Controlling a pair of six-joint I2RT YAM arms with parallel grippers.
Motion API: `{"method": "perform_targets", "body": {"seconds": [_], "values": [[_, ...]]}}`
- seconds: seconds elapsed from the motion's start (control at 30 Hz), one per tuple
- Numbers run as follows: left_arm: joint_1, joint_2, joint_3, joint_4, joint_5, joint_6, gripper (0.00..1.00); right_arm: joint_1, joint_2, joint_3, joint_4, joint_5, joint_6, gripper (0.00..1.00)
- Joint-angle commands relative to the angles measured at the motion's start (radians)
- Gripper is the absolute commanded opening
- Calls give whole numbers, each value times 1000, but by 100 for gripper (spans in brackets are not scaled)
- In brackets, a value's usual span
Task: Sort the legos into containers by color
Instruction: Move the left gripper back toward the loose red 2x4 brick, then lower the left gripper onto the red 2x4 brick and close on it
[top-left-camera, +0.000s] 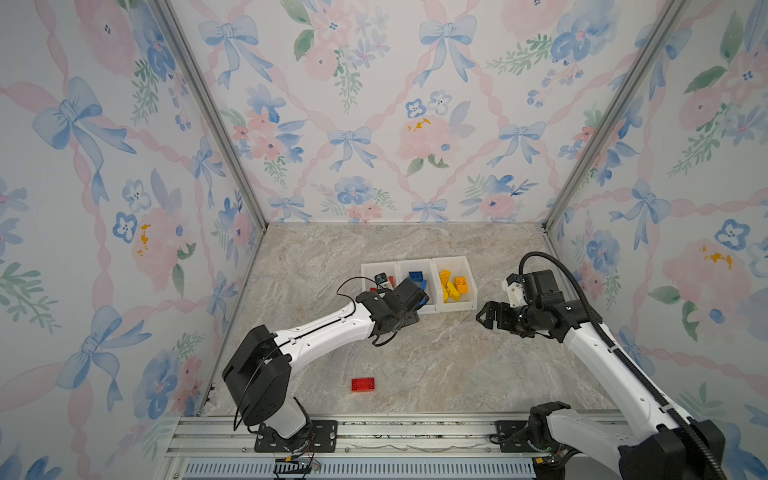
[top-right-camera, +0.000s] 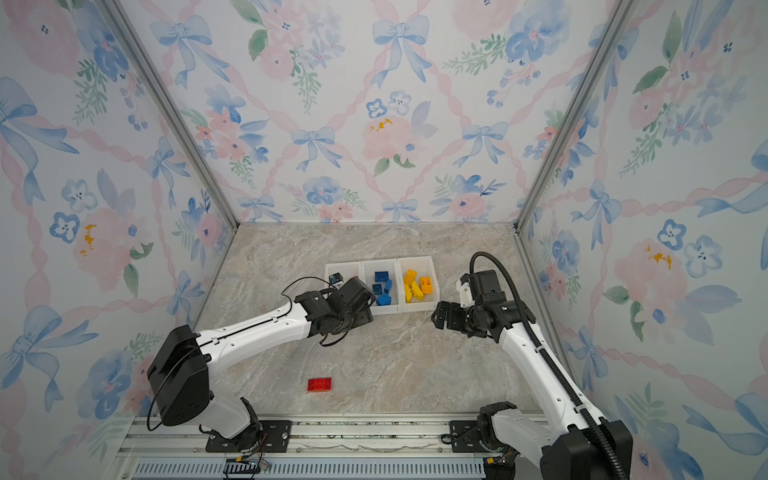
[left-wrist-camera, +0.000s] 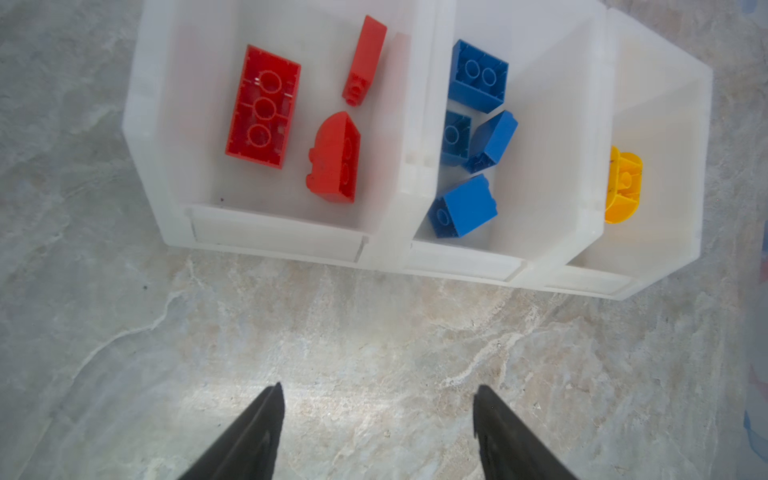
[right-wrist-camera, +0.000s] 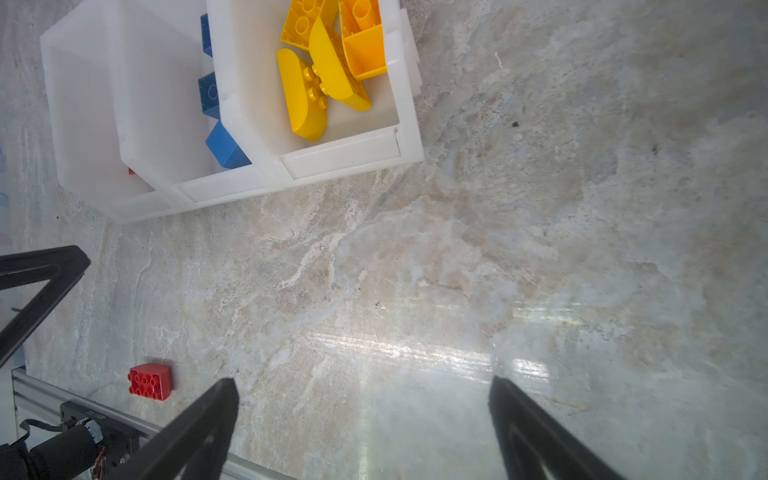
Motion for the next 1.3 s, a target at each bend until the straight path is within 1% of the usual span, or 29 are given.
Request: {"method": "perform_targets", "body": {"seconds": [0.0, 0.17, 0.27, 0.5, 0.73, 0.8, 0.97, 1.1, 1.27], "values": [[1, -67, -75, -16, 9, -110, 73, 18, 14, 31, -19, -10, -11, 97], [3, -159, -201, -45, 52, -247, 73, 36, 28, 35, -14, -9, -11, 97], [3, -202, -241, -84, 67, -297, 73, 46, 37, 36, -13, -9, -13, 97], [1, -256, -257, -155, 106, -396, 74, 64, 58, 43, -15, -13, -30, 97], [-8, -320, -283, -185, 145, -540, 77, 80, 63, 43, -21, -7, -39, 97], [-22, -338, -298, -192, 152, -587, 78, 82, 61, 40, -23, -8, -40, 97], [-77, -398, -370, -197, 167, -748, 79, 88, 58, 38, -25, -7, -44, 97], [-122, -422, -414, -199, 185, -842, 81, 91, 56, 36, -27, -7, -44, 97], [-150, -401, -429, -196, 185, -883, 85, 98, 58, 32, -23, -6, -44, 97]]}}
